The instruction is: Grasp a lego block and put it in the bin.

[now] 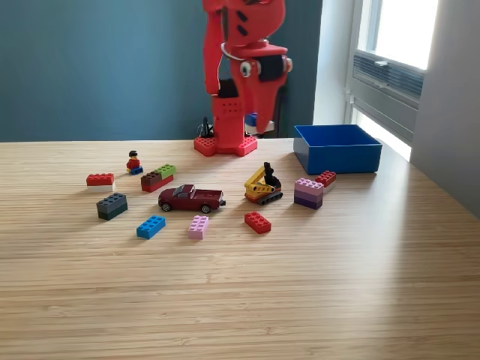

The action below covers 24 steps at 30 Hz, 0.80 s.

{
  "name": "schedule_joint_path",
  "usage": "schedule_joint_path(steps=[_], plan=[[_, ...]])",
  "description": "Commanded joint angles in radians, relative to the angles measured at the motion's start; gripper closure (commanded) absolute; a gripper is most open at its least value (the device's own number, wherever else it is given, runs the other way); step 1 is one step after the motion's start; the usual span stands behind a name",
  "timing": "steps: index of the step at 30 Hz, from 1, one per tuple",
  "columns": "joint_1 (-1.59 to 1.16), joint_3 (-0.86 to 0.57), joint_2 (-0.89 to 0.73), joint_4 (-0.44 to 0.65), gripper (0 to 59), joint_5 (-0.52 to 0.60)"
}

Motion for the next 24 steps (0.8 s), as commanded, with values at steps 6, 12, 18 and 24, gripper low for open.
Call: schedule_joint_path(steps=[6, 12, 18, 24], plan=[[-0.488, -0.031, 0.017, 0.015, 58.5, 0.146], [-0.738, -0.049, -0.08, 0.015, 58.5, 0.212], [-0.85, -0.103, -0.207, 0.015, 58.5, 0.209], [-0.853, -0.166, -0.29, 0.017, 51.1, 0.167]])
